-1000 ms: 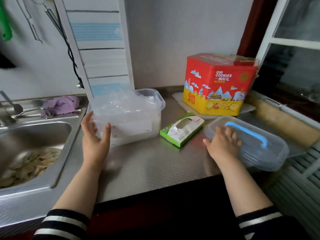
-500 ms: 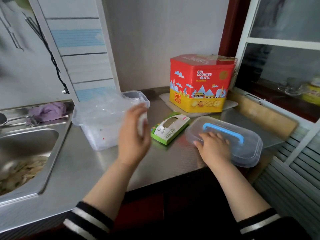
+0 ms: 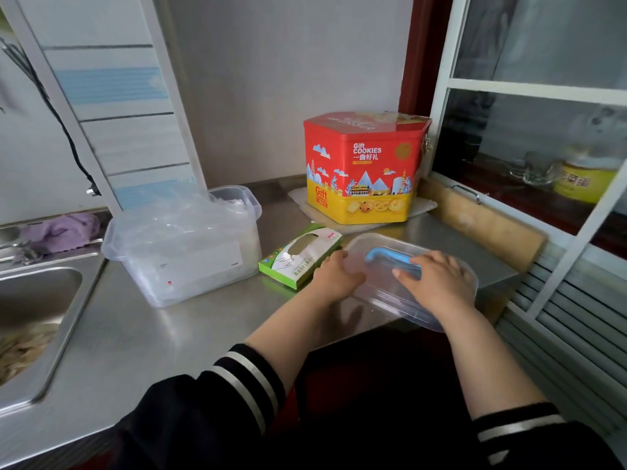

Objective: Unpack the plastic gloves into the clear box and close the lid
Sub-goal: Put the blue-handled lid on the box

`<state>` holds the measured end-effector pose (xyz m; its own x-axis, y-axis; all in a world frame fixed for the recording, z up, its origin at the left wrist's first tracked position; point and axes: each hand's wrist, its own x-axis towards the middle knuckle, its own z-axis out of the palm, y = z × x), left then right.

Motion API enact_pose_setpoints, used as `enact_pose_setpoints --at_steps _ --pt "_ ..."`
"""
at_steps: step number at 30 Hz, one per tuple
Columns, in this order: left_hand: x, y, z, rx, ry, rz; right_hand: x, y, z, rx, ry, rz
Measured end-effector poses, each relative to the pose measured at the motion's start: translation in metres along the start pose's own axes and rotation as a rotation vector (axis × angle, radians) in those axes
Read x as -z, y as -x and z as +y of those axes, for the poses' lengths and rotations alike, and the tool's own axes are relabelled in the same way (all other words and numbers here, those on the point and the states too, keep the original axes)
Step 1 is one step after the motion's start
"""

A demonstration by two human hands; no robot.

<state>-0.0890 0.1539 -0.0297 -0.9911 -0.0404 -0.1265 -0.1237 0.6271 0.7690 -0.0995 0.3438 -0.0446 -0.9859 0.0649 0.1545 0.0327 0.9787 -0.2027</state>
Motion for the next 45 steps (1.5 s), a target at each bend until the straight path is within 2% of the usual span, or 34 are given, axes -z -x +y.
enact_pose_setpoints --at_steps 5,8,11,15,17,18,20,22,26,29,31,33,36,40,45 --pt "0.010 -0.010 0.005 0.204 0.579 0.029 -0.004 0.003 0.007 0.012 -0.021 0.053" --pt "0.013 -0.009 0.015 0.305 0.821 -0.031 -0.016 0.016 0.013 0.043 -0.185 0.329" --pt "0.011 -0.004 0.028 0.158 0.801 -0.036 -0.023 0.029 0.016 0.082 -0.334 0.581" --pt "0.023 0.016 0.037 -0.101 0.914 0.004 -0.016 0.036 0.007 0.083 -0.456 0.717" --pt "0.043 0.023 0.032 -0.158 1.033 0.086 -0.008 0.035 -0.007 -0.007 -0.608 0.744" --pt "0.055 0.027 0.027 -0.182 1.081 0.123 -0.001 0.031 -0.016 -0.076 -0.782 0.699" --pt "0.080 0.040 0.020 -0.218 1.148 0.176 0.013 0.020 -0.038 -0.171 -1.210 0.491" --pt "0.104 0.056 0.012 -0.245 1.159 0.291 0.021 0.007 -0.068 -0.112 -1.451 0.371" --pt "0.146 0.080 -0.020 -0.282 0.844 0.754 0.027 -0.004 -0.145 0.052 -1.474 0.266" --pt "0.169 0.090 -0.056 -0.226 0.623 1.056 0.025 -0.003 -0.198 0.180 -1.449 0.156" --pt "0.183 0.096 -0.075 -0.163 0.597 1.215 0.027 0.003 -0.226 0.279 -1.404 0.052" --pt "0.200 0.099 -0.095 -0.082 0.700 1.304 0.031 0.007 -0.255 0.397 -1.294 0.064" --pt "0.222 0.097 -0.110 0.081 0.786 1.255 0.042 0.005 -0.288 0.479 -1.112 0.062" --pt "0.242 0.089 -0.116 0.177 0.746 1.025 0.048 -0.016 -0.305 0.313 -1.067 -0.060" --pt "0.247 0.074 -0.127 0.202 0.772 0.901 0.040 -0.031 -0.304 0.182 -1.099 -0.173"
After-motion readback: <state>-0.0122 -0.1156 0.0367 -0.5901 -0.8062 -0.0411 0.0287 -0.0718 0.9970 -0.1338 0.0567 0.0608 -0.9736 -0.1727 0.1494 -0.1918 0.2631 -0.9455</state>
